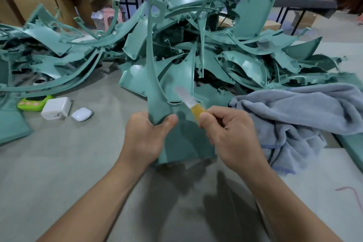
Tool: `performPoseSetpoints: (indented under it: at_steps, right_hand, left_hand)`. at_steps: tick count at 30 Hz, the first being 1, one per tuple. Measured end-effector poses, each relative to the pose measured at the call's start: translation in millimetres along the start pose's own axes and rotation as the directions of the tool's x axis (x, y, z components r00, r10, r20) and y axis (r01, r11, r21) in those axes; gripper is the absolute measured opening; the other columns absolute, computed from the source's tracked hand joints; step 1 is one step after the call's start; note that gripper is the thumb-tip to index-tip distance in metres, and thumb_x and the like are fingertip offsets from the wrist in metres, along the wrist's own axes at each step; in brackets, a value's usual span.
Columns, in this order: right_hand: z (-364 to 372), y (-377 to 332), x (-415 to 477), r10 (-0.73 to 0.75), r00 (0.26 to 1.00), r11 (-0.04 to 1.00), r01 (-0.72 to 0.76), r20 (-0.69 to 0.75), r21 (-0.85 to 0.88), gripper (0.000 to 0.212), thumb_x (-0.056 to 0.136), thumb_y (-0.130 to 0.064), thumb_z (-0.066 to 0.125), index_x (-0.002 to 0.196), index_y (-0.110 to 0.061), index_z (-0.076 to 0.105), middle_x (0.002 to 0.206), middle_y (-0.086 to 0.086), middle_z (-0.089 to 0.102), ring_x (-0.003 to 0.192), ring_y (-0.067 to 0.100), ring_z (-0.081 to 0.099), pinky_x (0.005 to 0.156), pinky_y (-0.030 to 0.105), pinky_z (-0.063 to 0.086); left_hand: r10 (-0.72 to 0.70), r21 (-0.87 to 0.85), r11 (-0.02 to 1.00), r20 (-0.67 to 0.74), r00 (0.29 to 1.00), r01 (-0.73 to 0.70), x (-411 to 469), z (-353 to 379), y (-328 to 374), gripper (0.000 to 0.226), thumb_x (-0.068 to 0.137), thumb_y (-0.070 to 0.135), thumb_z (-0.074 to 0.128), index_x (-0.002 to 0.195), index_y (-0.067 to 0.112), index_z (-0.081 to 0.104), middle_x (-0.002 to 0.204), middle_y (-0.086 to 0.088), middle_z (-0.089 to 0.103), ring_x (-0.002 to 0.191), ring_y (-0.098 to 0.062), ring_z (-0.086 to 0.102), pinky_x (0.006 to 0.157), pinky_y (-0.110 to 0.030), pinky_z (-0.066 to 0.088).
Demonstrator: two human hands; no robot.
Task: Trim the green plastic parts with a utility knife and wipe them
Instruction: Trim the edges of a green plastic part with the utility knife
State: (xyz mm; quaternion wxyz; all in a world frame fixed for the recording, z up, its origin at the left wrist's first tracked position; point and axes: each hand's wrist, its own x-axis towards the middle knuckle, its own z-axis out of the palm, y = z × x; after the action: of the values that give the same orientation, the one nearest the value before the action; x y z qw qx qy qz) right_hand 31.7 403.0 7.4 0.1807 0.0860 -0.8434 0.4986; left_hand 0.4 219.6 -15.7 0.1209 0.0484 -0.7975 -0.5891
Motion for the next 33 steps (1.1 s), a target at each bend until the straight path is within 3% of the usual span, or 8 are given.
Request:
performPoseSetpoints:
  at_steps: [2,7,11,17,20,25,29,33]
  right_hand:
    - [0,1,-1,-0.002,1.0,0.992,0.002,-0.004,-0.123,0.038,0.099,-0.03,0.062,0.066,-0.012,0.055,0.052,-0.002,0.043,0.048,0.009,0.034,0.044,0.023,0.026]
    - [-4,0,-6,-0.02,1.0,0.991,0.02,0.002,-0.135,0.039,0.099,-0.026,0.064,0.064,-0.012,0.052,0.051,-0.003,0.039,0.048,0.009,0.034,0.045,0.022,0.025]
    - [-5,-1,-7,-0.05,0.996,0.98,0.036,-0.067,-0.198,0.041,0.099,-0.031,0.06,0.064,-0.011,0.05,0.056,0.004,0.043,0.05,0.016,0.036,0.047,0.024,0.026]
    - [-6,0,-9,-0.02,0.998,0.982,0.009,-0.057,-0.188,0.04,0.098,-0.026,0.062,0.062,-0.012,0.05,0.052,-0.002,0.04,0.048,0.01,0.035,0.045,0.02,0.026]
    - [-9,3,-6,-0.033,0.998,0.988,0.025,-0.052,-0.155,0.04,0.098,-0.022,0.063,0.061,-0.013,0.05,0.052,0.0,0.04,0.048,0.008,0.034,0.046,0.019,0.025]
    - [-10,9,-2,0.006,0.989,0.993,-0.023,-0.145,-0.117,0.037,0.098,-0.024,0.064,0.063,-0.012,0.061,0.055,0.003,0.051,0.049,0.008,0.039,0.046,0.025,0.029]
    - [-6,10,-4,0.014,1.0,0.993,-0.013,0.007,-0.114,0.039,0.098,-0.03,0.062,0.065,-0.01,0.058,0.058,0.008,0.049,0.049,0.007,0.035,0.046,0.03,0.028]
    - [-10,13,2,0.025,0.986,0.989,-0.048,-0.166,-0.139,0.036,0.098,-0.027,0.063,0.064,-0.016,0.062,0.054,-0.006,0.053,0.05,0.009,0.043,0.046,0.018,0.03]
  left_hand:
    - [0.0,-0.013,1.0,0.001,1.0,0.0,1,0,-1,0.036,0.064,0.056,0.074,0.08,0.024,0.072,0.065,0.002,0.072,0.056,-0.014,0.061,0.056,-0.045,0.056]
    - [-0.007,-0.041,0.999,0.038,0.999,0.009,0,0,-2,0.034,0.069,0.053,0.074,0.08,0.021,0.073,0.079,-0.01,0.074,0.057,-0.013,0.06,0.058,-0.049,0.056]
    - [0.014,-0.006,1.0,0.094,0.996,-0.013,-3,2,-2,0.019,0.071,0.054,0.072,0.081,0.038,0.075,0.071,0.006,0.075,0.056,-0.002,0.064,0.057,-0.036,0.056]
    - [-0.01,-0.045,0.999,0.131,0.991,0.016,-2,1,-3,0.038,0.064,0.063,0.071,0.083,0.031,0.078,0.08,-0.001,0.078,0.081,-0.024,0.076,0.069,-0.055,0.06]
    - [-0.01,-0.051,0.999,0.145,0.989,0.018,-2,0,-3,0.028,0.064,0.061,0.071,0.081,0.04,0.078,0.076,0.008,0.078,0.076,-0.016,0.076,0.071,-0.052,0.061]
    - [-0.032,-0.028,0.999,0.13,0.991,0.036,-3,-2,1,0.031,0.067,0.056,0.073,0.08,0.029,0.077,0.077,-0.004,0.077,0.078,-0.028,0.075,0.067,-0.055,0.059]
    - [-0.018,-0.006,1.0,0.109,0.994,0.019,-6,-3,4,0.033,0.069,0.053,0.073,0.081,0.022,0.074,0.078,-0.012,0.074,0.066,-0.029,0.071,0.062,-0.054,0.055]
    - [-0.007,0.015,1.0,0.12,0.993,0.005,-8,-5,7,0.03,0.07,0.052,0.072,0.083,0.026,0.074,0.079,-0.011,0.075,0.076,-0.034,0.072,0.065,-0.054,0.057]
